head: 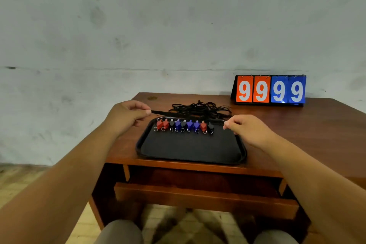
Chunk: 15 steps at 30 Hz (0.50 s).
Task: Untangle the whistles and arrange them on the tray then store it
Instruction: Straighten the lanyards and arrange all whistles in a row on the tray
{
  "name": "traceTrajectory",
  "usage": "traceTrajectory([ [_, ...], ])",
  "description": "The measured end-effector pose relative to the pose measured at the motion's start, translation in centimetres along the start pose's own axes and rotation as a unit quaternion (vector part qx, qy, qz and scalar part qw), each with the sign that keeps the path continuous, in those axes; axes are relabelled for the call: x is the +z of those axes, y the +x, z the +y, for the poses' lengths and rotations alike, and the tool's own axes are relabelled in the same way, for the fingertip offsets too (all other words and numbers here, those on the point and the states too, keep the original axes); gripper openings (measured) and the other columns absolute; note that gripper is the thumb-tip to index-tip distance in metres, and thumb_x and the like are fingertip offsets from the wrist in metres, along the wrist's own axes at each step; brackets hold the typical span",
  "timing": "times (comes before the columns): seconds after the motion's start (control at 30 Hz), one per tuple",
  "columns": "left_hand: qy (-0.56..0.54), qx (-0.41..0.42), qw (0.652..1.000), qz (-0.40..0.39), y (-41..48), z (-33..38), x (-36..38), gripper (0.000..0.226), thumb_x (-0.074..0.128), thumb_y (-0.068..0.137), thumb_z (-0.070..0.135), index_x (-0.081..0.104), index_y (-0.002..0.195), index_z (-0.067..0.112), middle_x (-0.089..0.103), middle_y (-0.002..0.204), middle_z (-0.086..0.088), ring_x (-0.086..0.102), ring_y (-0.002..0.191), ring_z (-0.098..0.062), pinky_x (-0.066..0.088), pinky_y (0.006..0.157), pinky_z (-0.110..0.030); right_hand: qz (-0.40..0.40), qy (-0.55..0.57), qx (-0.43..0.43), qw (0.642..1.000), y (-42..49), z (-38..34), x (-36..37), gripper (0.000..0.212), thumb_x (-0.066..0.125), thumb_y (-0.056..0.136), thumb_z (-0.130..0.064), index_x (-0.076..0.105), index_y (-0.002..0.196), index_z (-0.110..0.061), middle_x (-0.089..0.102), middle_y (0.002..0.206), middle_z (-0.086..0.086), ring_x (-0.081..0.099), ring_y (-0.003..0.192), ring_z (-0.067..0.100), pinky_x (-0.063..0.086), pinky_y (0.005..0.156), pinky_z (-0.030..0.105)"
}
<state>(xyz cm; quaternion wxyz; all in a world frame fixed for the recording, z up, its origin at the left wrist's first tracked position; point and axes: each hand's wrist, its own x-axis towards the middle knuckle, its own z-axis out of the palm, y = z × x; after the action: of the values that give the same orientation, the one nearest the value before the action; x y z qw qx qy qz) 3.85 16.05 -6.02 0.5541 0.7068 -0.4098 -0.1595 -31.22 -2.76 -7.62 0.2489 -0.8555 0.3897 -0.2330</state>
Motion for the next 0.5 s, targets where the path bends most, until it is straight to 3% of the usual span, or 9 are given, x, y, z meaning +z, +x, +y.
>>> traceTrajectory([
  [0.1, 0.018, 0.001, 1.0, -0.001, -0.5, -2.5, 0.6, 0.008, 0.083, 0.093, 0.02, 0.085, 0.096, 0.027, 0.081, 0.092, 0.011, 0.073, 0.089, -0.01, 0.057, 0.074, -0.027, 0.013, 0.01, 0.013, 1.0, -0.2, 1.7, 1.6, 0.021, 0.062, 0.107, -0.042, 0.081, 0.106, -0.034, 0.072, 0.106, -0.017, 0.059, 0.085, -0.003, 0.044, 0.078, 0.023],
  [0.17, 0.032, 0.005, 0.999, 0.004, -0.5, -4.1, 1.1, 0.009, 0.083, 0.092, 0.021, 0.085, 0.093, 0.029, 0.081, 0.093, 0.015, 0.072, 0.092, -0.007, 0.054, 0.083, -0.027, 0.026, 0.006, 0.012, 1.0, -0.2, 2.7, 2.5, 0.019, 0.068, 0.103, -0.044, 0.082, 0.111, -0.034, 0.073, 0.112, -0.017, 0.062, 0.101, 0.0, 0.049, 0.093, 0.029],
  [0.23, 0.049, 0.003, 0.999, 0.006, -0.4, -5.2, 1.4, 0.01, 0.085, 0.09, 0.023, 0.086, 0.092, 0.033, 0.081, 0.095, 0.018, 0.073, 0.098, -0.004, 0.053, 0.093, -0.028, 0.045, -0.001, 0.013, 0.999, -0.2, 3.5, 3.2, 0.016, 0.071, 0.101, -0.044, 0.082, 0.11, -0.036, 0.072, 0.114, -0.015, 0.063, 0.108, 0.006, 0.051, 0.098, 0.034],
  [0.37, 0.057, 0.009, 0.998, 0.008, -0.3, -7.0, 1.9, 0.015, 0.081, 0.094, 0.023, 0.087, 0.095, 0.036, 0.081, 0.097, 0.018, 0.074, 0.1, -0.007, 0.055, 0.093, -0.029, 0.064, 0.01, 0.026, 0.998, -0.1, 4.3, 4.0, 0.018, 0.069, 0.104, -0.039, 0.078, 0.119, -0.041, 0.066, 0.111, -0.012, 0.06, 0.108, 0.011, 0.042, 0.089, 0.03],
  [0.5, 0.086, 0.012, 0.996, -0.012, -0.2, -7.6, 2.1, 0.016, 0.078, 0.098, 0.022, 0.086, 0.101, 0.035, 0.079, 0.106, 0.018, 0.069, 0.104, 0.001, 0.051, 0.098, -0.026, 0.077, 0.031, 0.037, 0.996, -0.1, 4.8, 4.1, 0.018, 0.067, 0.106, -0.034, 0.078, 0.118, -0.043, 0.063, 0.111, -0.014, 0.06, 0.102, 0.009, 0.042, 0.077, 0.023],
])
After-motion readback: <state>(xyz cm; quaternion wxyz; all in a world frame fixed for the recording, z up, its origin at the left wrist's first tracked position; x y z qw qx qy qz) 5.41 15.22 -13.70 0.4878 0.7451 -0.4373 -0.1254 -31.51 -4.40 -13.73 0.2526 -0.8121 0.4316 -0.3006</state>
